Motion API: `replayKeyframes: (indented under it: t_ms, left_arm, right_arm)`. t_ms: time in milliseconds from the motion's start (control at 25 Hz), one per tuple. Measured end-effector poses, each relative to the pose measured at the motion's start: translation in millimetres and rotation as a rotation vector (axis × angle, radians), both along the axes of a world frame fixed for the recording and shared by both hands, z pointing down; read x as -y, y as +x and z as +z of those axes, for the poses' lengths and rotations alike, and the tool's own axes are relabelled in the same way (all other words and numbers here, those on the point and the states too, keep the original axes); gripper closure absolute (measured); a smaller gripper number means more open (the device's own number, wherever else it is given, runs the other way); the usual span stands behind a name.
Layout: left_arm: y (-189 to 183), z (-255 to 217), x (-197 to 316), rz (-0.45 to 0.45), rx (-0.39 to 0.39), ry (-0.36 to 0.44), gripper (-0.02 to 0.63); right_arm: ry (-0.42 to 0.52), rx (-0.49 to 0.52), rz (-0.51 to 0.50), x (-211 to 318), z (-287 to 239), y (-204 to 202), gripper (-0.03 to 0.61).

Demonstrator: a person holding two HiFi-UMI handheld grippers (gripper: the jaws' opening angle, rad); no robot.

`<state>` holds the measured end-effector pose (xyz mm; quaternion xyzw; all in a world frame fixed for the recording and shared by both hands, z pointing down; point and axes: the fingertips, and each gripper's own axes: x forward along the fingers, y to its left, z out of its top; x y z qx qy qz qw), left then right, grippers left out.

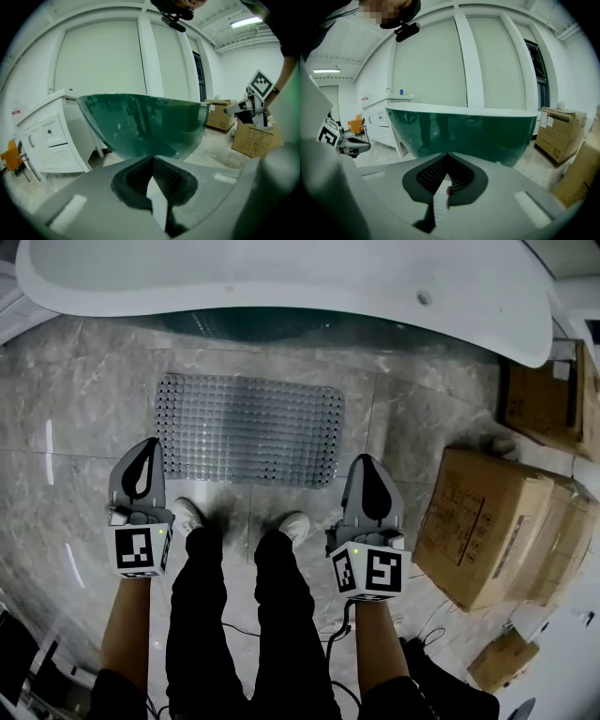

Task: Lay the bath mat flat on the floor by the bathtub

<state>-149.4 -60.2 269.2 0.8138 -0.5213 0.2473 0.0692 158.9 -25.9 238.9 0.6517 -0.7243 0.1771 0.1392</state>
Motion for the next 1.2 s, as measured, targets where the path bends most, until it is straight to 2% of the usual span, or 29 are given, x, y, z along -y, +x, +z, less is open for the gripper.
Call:
replayKeyframes:
  t_ms: [120,440,840,1200]
  left_arm:
    - [3,-29,-6,0.005,0.011,-0.008,0.614]
    - [6,-99,-28,-0.021,-0.038,-0.036,0.614]
    - [11,-141,-49,-0.019,-0.054,-0.051,0.614]
    - [28,-194,-51,0.036,-0.078,-0.009,0.614]
  right_arm:
    - [-0.002,0.004,0.014,-2,-32,3,0.556]
    - [-0.011,0.005,0.016,-21,-102,-9,0.557]
    - [-0.014,0.02,0.031,-41,-138,-23,0.559]
    - [0.055,0.043,0.045,-39,-194,-21,0.56]
